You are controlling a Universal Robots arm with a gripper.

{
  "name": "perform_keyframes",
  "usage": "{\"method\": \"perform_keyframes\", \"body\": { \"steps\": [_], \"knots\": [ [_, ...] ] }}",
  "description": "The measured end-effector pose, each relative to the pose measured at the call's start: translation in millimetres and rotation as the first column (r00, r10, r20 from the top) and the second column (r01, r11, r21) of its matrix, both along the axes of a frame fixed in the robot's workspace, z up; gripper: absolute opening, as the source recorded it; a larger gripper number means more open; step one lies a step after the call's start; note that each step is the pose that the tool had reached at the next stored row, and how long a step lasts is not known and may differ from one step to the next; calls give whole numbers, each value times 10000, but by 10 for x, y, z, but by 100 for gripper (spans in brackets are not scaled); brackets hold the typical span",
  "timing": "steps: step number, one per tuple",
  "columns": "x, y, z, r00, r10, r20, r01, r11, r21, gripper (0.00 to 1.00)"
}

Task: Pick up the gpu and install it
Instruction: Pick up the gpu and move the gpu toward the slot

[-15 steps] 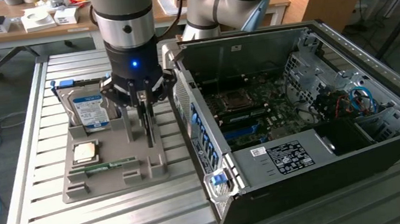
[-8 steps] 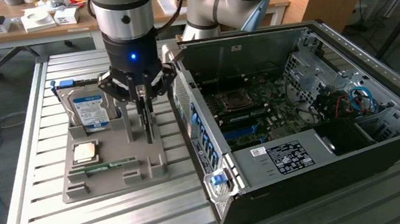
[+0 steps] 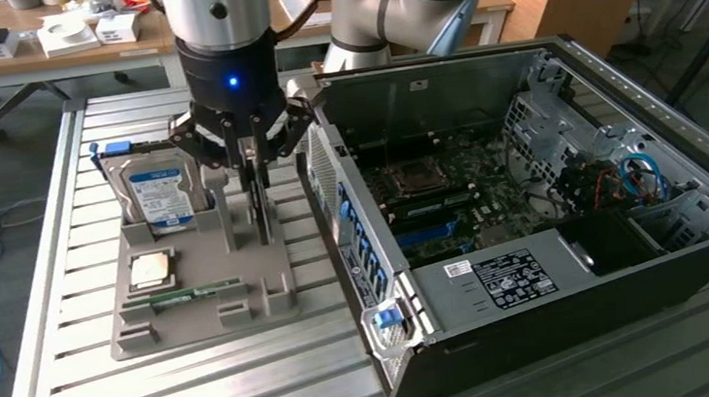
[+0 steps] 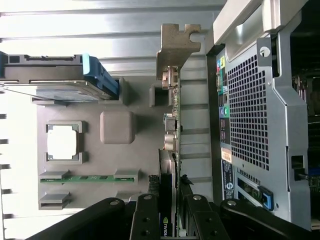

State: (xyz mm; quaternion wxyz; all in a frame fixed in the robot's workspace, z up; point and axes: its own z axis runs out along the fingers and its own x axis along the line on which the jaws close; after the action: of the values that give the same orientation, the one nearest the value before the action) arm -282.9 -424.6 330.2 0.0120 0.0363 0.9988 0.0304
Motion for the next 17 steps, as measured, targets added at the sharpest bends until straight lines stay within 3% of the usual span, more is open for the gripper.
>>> {"method": "perform_keyframes", "body": {
  "steps": [17],
  "knots": [
    [2,0,357,10000,0,0,0,10000,38,26]
  ]
}}
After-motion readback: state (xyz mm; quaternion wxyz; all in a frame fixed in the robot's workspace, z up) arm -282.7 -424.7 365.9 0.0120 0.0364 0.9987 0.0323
